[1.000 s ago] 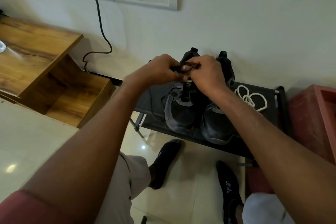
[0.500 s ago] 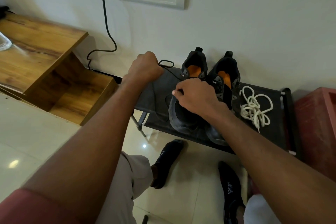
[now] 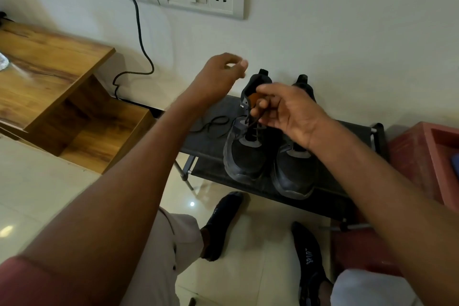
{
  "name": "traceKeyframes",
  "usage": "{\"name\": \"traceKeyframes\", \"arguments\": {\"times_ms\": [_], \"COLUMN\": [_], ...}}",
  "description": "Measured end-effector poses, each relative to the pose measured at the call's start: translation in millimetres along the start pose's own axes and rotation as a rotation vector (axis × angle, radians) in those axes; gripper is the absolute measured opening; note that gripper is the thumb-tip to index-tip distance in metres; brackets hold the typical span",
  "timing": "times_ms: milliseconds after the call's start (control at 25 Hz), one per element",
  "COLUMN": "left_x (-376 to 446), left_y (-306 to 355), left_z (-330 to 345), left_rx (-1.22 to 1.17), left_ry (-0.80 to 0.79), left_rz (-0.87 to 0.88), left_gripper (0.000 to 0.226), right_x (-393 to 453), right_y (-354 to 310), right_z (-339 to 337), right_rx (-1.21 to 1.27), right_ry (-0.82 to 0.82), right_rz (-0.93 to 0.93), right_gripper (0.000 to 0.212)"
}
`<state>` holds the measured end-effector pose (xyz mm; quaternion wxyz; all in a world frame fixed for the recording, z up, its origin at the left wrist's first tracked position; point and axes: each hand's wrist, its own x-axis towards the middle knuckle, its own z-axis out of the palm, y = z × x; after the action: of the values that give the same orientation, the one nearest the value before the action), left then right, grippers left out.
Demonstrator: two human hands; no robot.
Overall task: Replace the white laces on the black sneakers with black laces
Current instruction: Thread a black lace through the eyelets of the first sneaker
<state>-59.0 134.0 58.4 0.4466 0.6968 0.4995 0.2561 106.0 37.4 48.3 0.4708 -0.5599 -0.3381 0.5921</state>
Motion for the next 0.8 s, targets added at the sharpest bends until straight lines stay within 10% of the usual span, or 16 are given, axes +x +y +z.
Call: {"name": "traceKeyframes", "arguments": {"times_ms": [240,520,800], "left_x": [-14.0,-5.5,-15.5], "left_y": [21.3,-32.0,2.2], "left_z": [20.2,-17.6,2.5], "left_rx": [-0.236,0.812,-0.081], "left_ry": [-0.384,-0.286,-0.445], "left_rz": [0.093,-0.14,0.105], "left_gripper": [0.052,0.044,0.029], "right_x": [-16.2,-12.9,0.8], "right_y": [-39.0,-18.3,-7.6], "right_z": [-33.5,-54.8,-19.3], "right_rx": [0.138,-0.291,-0.277], "right_ry": [0.216,0.294,0.195], "right_rz": [-0.368,-0.246,-0.21], "right_gripper": [0.01,0.006,0.014]}}
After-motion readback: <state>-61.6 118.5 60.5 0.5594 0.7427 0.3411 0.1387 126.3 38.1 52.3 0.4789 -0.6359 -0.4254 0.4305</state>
